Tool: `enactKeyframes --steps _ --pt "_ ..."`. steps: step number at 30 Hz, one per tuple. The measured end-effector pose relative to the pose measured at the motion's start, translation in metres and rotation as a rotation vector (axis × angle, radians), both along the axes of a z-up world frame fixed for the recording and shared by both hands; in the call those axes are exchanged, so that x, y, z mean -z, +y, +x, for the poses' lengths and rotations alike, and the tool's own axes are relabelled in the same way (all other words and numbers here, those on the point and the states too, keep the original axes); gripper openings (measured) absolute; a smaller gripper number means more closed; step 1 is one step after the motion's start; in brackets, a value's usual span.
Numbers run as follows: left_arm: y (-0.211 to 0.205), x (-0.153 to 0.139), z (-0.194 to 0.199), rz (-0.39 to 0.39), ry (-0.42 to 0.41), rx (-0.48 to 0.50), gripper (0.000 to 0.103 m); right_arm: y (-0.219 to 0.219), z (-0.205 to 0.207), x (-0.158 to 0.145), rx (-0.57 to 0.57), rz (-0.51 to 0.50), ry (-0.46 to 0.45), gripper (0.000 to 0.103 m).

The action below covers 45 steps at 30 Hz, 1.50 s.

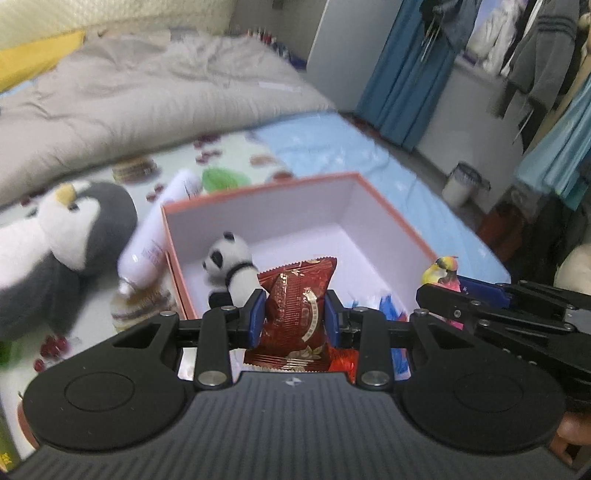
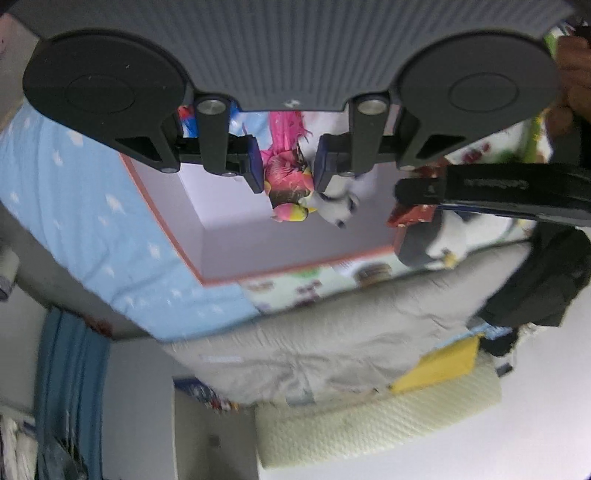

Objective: Organize soft objects
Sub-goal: 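Carry the bird toy and snack packet with both grippers over the pink box, then open both grippers over the box, dropping the bird toy and snack packet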

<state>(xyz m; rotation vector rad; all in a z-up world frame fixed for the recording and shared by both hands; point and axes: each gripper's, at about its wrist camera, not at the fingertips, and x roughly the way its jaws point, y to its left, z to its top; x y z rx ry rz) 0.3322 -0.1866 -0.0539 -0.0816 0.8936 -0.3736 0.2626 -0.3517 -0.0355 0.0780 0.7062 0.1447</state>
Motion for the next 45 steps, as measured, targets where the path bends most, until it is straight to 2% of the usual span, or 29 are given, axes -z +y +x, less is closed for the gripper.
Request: enactKeyframes --steps 5,11,12,14,15,16,19,23,28,33,39,45 --pt "-0.011 0.032 0.008 0.024 0.082 0.02 0.039 -0.012 0.003 0.04 0.04 0.002 0.088 0.032" --pt "-0.009 0.046 0.007 0.022 0.1 0.022 0.04 -0.012 0.002 0.056 0.057 0.013 0.12 0.034" --pt "-0.009 0.045 0.008 0.026 0.101 0.018 0.041 -0.013 0.002 0.056 0.057 0.015 0.124 0.035" --pt "-0.009 0.041 0.009 0.019 0.1 0.016 0.052 -0.014 0.004 0.056 0.062 0.013 0.133 0.046" --pt "-0.008 0.038 0.008 0.014 0.095 0.014 0.062 -0.013 0.004 0.055 0.061 0.01 0.131 0.047" --pt "-0.007 0.033 0.006 0.01 0.083 0.011 0.066 -0.015 0.003 0.052 0.055 0.01 0.126 0.049" --pt "-0.005 0.017 -0.002 0.003 0.046 0.016 0.066 -0.016 -0.001 0.043 0.057 0.006 0.102 0.049" --pt "-0.002 -0.011 -0.018 0.008 -0.018 0.034 0.067 -0.016 -0.016 0.015 0.06 0.012 0.029 0.049" --pt "0.004 -0.047 -0.048 -0.004 -0.102 0.04 0.08 -0.012 -0.042 -0.024 0.056 0.02 -0.069 0.049" --pt "0.014 -0.075 -0.081 -0.01 -0.166 0.036 0.085 -0.006 -0.073 -0.05 0.048 0.033 -0.144 0.049" --pt "0.029 -0.098 -0.116 -0.031 -0.217 0.024 0.089 0.002 -0.107 -0.065 0.036 0.045 -0.187 0.049" --pt "0.041 -0.105 -0.148 -0.056 -0.235 0.01 0.097 0.009 -0.131 -0.067 0.037 0.052 -0.212 0.049"
